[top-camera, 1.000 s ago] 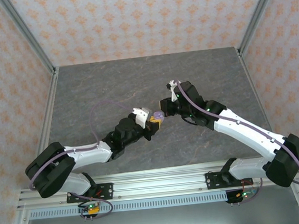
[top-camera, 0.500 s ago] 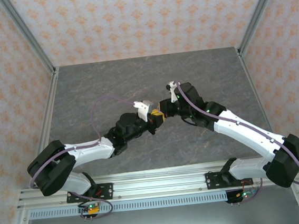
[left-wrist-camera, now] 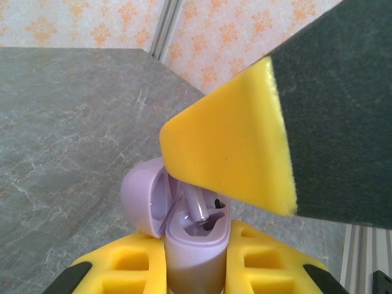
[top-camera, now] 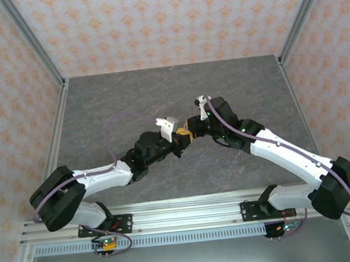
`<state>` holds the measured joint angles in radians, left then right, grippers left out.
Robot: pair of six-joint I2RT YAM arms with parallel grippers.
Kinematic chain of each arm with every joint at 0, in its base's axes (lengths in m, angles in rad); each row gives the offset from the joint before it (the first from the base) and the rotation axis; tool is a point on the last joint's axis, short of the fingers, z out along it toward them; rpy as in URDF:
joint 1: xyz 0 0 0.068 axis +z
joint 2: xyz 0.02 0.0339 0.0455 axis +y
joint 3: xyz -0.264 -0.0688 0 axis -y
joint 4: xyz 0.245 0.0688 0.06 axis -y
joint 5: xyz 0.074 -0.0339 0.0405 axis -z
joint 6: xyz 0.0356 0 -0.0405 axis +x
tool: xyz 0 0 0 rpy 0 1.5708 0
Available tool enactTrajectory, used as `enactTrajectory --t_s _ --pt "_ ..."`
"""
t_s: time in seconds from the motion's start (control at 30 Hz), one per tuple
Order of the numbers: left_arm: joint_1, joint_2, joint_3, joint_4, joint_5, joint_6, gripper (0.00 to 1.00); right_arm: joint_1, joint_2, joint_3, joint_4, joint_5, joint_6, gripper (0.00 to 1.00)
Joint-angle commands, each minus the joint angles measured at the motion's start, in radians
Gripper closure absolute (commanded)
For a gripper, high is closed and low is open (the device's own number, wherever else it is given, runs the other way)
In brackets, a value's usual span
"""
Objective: Insert the wireless bluetooth earbuds into the charging case
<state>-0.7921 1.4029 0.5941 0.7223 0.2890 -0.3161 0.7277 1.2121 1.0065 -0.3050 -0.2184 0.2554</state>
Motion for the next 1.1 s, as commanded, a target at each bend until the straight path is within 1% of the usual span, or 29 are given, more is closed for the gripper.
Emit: enactTrajectory --t_s 0.0,0.4,0.7,0.93,1.07 --pt "-0.007 -0.034 0.030 -0.007 0.005 0.008 0.94 0.006 -0.023 -0.014 0.004 0.034 -0.025 0.89" --pt "-0.007 -0.034 0.053 -0.036 -0.024 -0.001 0.94 0.006 -0.023 -0.024 -0.003 -0.027 -0.037 0.89" --pt "-0.008 -0.037 0.058 -0.040 -0.058 -0.011 0.94 0.006 -0.023 -0.032 -0.013 -0.047 -0.036 0.89" --pt "-0.008 -0.038 0.063 -0.033 -0.065 -0.021 0.94 0.006 -0.023 -0.038 -0.017 -0.058 -0.031 0.87" --pt "-0.008 -0.040 0.059 -0.029 -0.094 -0.034 0.95 0.006 -0.023 -0.043 -0.016 -0.052 -0.027 0.87"
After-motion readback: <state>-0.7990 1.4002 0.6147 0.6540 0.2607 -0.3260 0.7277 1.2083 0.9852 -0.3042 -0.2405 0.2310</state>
